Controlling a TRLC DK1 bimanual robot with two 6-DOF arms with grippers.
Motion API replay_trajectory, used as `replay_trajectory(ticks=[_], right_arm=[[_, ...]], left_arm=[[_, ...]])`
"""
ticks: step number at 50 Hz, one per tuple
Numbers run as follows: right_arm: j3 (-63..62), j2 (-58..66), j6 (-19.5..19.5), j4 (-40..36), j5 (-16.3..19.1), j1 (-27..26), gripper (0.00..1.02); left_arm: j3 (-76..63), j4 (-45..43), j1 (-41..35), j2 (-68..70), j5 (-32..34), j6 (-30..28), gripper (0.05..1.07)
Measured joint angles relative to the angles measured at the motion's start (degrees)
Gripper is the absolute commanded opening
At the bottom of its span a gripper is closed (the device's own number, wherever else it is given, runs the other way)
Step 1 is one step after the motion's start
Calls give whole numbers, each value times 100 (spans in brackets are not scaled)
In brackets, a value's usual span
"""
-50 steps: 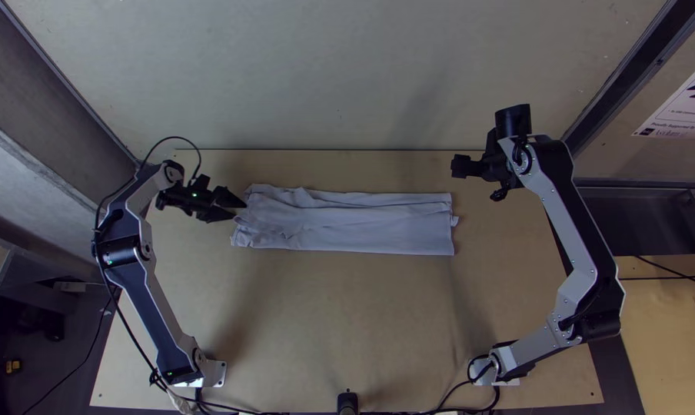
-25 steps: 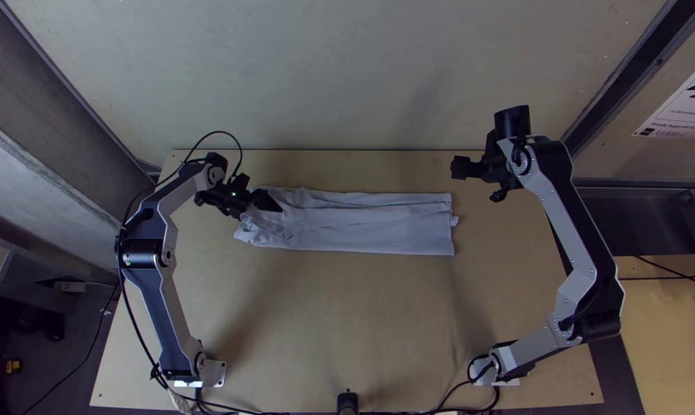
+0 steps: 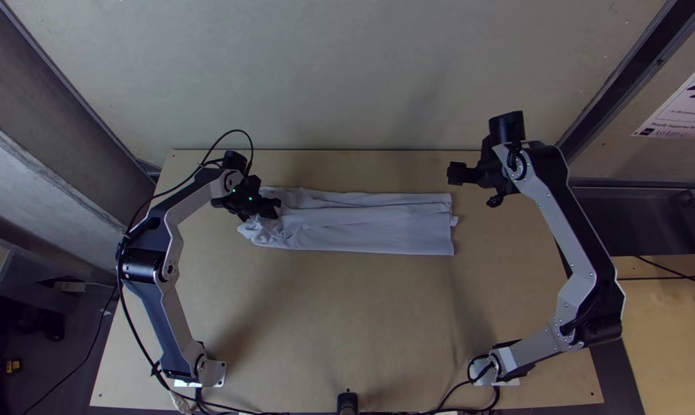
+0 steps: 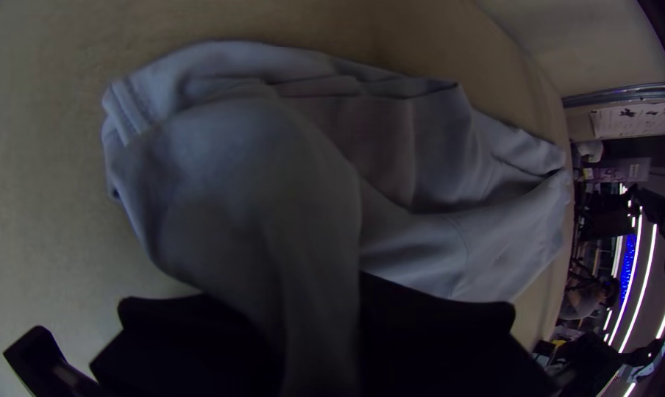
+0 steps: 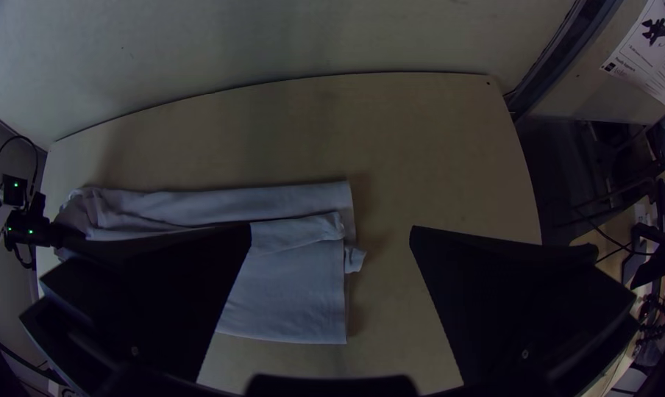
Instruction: Fold the t-shirt
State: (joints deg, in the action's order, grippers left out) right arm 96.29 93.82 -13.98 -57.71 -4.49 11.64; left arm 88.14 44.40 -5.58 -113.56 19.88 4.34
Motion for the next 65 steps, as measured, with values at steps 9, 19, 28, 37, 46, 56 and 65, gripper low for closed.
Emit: replay_trajectory(ticks=[9,19,28,37,46,56,65], right_arm=[[-127,-74,-63,17,0,11,99],[-431,-197,-63,177,0,11,99],[-715,-385,-63,323,0,-2,99],[-916,-470,-63,476,-2,-7,99],[-1023,-470,-81,507,0,-7,99],[-1119,-538,-105,566,0,-7,99],[-1163,-603,-127,608,0,-13,99]], left_arm=[[-50,269,269,337,-761,-289,8],[-42,415,1248,662,-1373,-1126,8],[11,496,2168,660,-1698,-1943,8],[308,518,2677,660,-2404,-2531,8],[409,520,2485,837,-3167,-2857,8],[407,570,1580,1506,-3836,-3038,8],[409,914,529,1862,-4428,-2927,8]])
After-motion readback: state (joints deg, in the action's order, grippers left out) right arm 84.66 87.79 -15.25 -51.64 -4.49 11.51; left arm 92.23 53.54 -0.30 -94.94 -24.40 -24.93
